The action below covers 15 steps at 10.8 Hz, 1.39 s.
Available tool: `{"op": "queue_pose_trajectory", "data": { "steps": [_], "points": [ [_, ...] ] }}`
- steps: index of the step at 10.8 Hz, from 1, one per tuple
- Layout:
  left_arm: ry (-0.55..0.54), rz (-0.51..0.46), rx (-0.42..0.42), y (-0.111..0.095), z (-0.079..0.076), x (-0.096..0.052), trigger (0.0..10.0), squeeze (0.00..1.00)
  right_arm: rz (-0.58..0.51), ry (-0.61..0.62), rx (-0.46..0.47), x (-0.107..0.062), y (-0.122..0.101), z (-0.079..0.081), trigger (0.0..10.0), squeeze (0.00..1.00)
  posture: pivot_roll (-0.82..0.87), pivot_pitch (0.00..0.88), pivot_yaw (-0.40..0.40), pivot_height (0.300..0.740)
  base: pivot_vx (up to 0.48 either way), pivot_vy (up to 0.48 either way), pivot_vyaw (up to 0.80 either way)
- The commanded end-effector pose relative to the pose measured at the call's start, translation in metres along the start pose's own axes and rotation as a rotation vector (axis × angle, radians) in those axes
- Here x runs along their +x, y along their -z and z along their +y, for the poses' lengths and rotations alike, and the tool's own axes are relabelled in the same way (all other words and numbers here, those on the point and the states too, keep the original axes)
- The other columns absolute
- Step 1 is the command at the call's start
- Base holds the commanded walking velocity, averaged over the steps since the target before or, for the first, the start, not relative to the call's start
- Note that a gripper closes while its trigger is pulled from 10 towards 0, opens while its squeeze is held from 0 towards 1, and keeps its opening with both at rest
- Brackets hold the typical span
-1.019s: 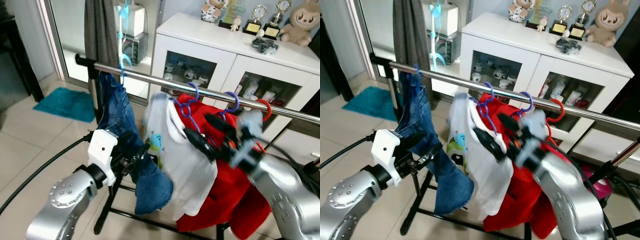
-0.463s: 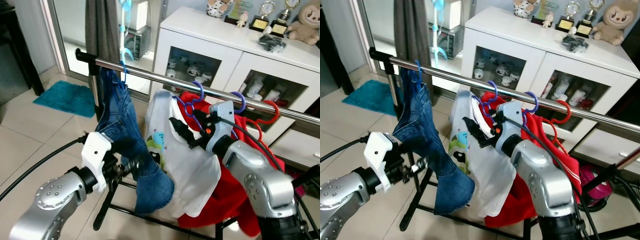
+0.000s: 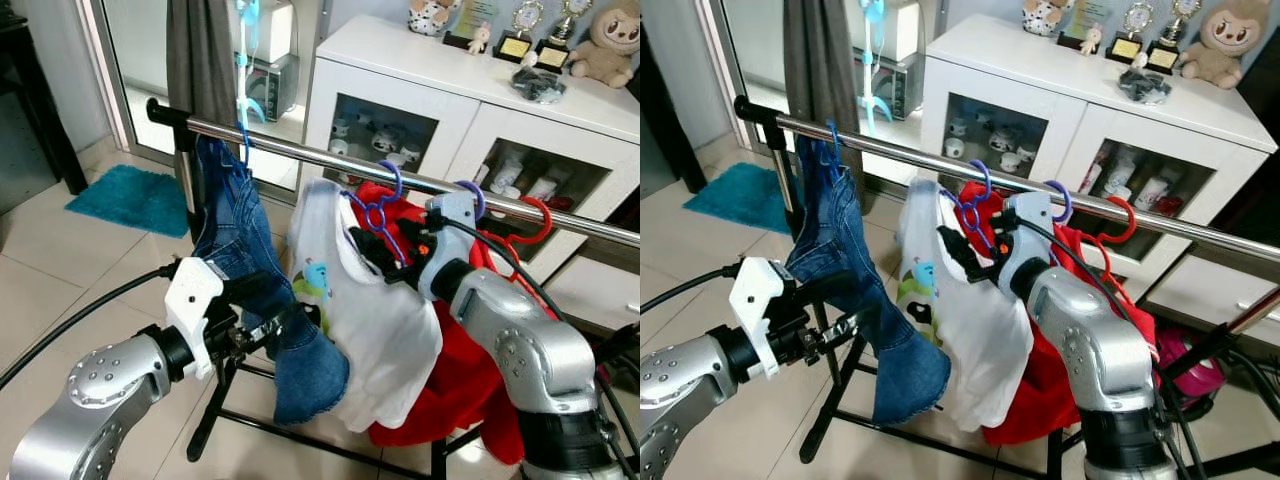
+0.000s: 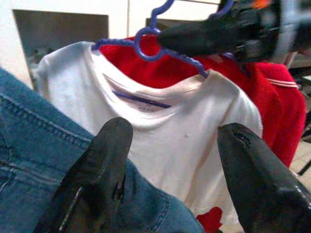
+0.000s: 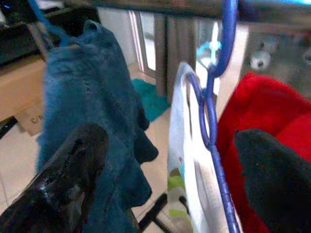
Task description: Hang hanger
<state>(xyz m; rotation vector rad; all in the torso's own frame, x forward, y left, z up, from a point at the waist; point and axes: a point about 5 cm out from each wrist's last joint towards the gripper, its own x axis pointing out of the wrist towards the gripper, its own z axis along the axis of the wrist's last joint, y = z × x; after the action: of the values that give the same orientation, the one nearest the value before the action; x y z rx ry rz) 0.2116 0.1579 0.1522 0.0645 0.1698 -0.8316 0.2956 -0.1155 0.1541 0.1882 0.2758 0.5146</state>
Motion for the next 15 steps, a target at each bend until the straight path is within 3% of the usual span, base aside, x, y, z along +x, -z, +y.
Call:
{"op": "queue_pose_trajectory", "data": {
  "steps": [1, 2, 3, 4, 10, 15],
  "points": [
    [0.028, 0.005, 0.005, -0.002, 0.000, 0.004, 10.0, 0.15, 0.030, 0.052, 0.018, 0.008, 0.001, -0.006, 10.0, 0.00, 0.02, 0.000, -0.127, 0.740, 0.000, 0.000, 0.00],
    [0.029, 0.002, 0.006, -0.002, -0.001, 0.004, 10.0, 0.15, 0.032, 0.066, 0.060, 0.013, 0.001, -0.009, 10.0, 0.00, 0.03, 0.000, -0.132, 0.740, 0.000, 0.000, 0.00],
    [0.030, 0.002, 0.006, -0.002, -0.002, 0.004, 10.0, 0.14, 0.033, 0.067, 0.075, 0.014, 0.001, -0.010, 7.8, 0.00, 0.03, 0.000, -0.135, 0.740, 0.000, 0.000, 0.00],
    [0.032, -0.003, 0.004, -0.002, -0.003, 0.003, 10.0, 0.15, 0.019, 0.063, 0.112, 0.017, -0.001, -0.012, 0.0, 0.00, 0.04, 0.000, -0.149, 0.740, 0.000, 0.000, 0.00],
    [0.024, -0.007, 0.014, -0.001, -0.002, 0.004, 10.0, 0.13, -0.017, -0.003, 0.234, 0.020, -0.004, -0.012, 0.0, 0.00, 0.05, 0.000, -0.162, 0.740, 0.000, 0.000, 0.00],
    [0.024, -0.009, 0.022, -0.001, -0.001, 0.004, 10.0, 0.13, -0.014, -0.021, 0.239, 0.021, -0.004, -0.010, 0.0, 0.00, 0.05, 0.000, -0.163, 0.740, 0.000, 0.000, 0.00]
  ]
}}
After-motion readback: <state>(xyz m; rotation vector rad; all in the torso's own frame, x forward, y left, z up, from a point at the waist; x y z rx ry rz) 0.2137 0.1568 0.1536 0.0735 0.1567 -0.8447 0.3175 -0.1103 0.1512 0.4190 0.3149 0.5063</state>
